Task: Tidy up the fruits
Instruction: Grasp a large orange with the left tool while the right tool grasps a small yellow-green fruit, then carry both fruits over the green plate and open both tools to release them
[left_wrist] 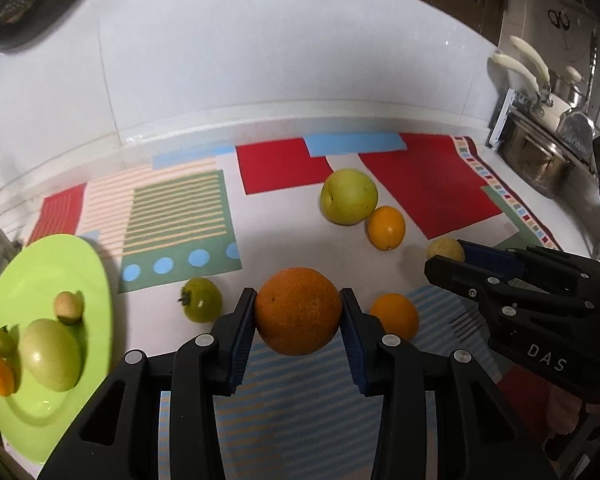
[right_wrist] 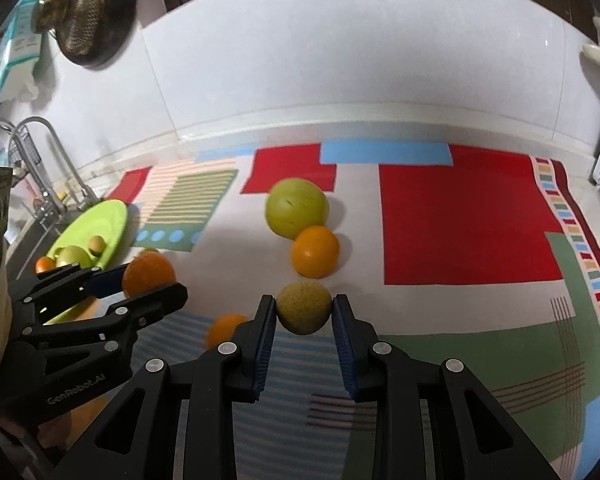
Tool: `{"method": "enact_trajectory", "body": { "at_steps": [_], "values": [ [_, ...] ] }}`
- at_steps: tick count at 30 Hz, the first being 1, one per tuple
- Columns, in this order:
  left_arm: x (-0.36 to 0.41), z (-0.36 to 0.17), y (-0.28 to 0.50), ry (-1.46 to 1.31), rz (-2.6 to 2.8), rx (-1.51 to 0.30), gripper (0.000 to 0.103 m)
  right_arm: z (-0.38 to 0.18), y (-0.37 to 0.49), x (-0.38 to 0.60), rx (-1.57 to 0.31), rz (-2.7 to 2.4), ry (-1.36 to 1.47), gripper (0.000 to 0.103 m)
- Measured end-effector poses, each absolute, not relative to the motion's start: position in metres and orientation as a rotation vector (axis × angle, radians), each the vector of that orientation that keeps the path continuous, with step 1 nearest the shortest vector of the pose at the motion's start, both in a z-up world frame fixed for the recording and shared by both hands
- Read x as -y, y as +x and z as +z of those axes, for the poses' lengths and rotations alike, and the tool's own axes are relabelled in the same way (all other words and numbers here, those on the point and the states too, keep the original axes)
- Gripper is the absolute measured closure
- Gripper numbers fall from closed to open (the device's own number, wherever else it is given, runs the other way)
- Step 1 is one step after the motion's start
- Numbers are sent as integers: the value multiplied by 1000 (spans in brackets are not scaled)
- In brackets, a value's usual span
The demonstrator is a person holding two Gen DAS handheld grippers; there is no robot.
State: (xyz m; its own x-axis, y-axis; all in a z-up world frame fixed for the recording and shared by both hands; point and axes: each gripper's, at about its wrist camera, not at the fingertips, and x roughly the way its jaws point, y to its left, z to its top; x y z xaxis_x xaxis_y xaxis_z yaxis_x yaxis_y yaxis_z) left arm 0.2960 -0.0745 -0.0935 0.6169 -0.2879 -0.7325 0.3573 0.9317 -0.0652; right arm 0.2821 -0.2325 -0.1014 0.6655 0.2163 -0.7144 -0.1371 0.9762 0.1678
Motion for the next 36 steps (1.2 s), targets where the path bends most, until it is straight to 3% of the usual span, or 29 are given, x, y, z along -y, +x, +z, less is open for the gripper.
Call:
{"method": "enact_trajectory", "body": {
  "at_steps": [36],
  "values": [
    [-68, -23, 198, 27, -204, -664, 63, -29, 208, 99, -650, 373, 62, 73]
  ]
}}
